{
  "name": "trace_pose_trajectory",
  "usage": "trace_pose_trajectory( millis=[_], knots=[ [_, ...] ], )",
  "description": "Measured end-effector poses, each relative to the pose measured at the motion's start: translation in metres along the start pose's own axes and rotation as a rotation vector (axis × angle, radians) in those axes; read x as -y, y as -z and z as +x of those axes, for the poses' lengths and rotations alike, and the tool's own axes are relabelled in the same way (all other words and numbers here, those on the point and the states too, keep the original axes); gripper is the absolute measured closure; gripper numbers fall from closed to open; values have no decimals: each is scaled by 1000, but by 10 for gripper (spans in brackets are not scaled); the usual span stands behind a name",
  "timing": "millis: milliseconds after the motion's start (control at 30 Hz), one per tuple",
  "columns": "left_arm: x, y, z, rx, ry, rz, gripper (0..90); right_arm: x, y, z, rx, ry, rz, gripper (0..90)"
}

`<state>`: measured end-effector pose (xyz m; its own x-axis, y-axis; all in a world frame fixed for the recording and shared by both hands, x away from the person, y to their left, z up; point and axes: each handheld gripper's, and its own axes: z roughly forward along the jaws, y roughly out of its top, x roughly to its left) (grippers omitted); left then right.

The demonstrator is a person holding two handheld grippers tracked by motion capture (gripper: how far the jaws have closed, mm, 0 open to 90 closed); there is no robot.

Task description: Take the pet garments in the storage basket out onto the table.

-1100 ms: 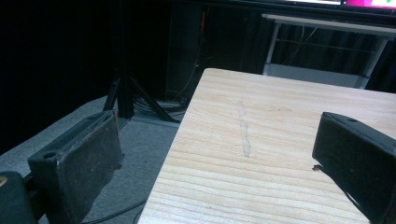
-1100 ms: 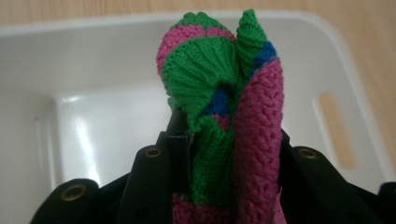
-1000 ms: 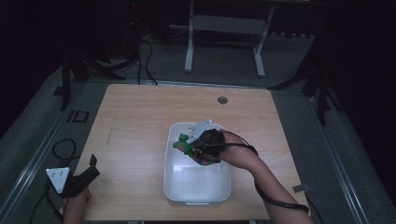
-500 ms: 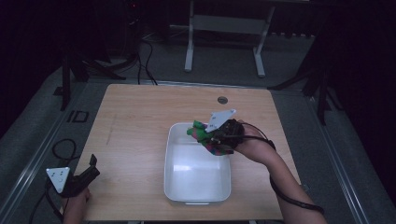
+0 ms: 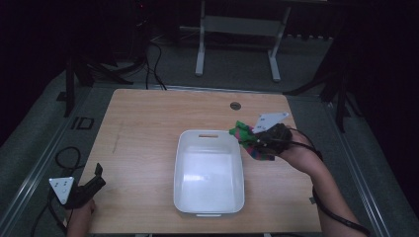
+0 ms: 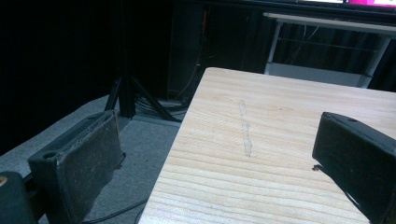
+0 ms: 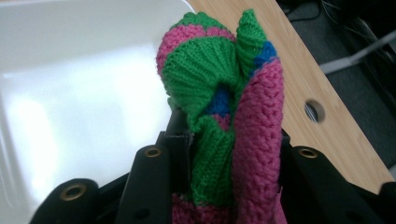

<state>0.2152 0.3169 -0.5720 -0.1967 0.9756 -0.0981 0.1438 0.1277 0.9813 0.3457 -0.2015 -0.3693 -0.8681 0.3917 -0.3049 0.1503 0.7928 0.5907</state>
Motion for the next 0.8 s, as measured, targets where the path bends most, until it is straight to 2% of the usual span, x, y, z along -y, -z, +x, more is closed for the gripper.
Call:
trace_pose_trajectory(
  millis=[33,233,367,500,800],
  knots=[
    [0,0,0,0,0,0,19,12,6,-7,10,-26,1,646],
    [0,0,0,0,-3,1,19,38,16,-19,48,-66,23,645],
    [0,0,-1,-1,-7,-1,19,53,17,-24,65,-92,24,643],
    [0,0,-1,-2,-6,-2,19,65,8,-26,70,-118,37,642],
    [0,0,-1,0,-7,-1,19,86,-31,-31,60,-162,79,640]
  ],
)
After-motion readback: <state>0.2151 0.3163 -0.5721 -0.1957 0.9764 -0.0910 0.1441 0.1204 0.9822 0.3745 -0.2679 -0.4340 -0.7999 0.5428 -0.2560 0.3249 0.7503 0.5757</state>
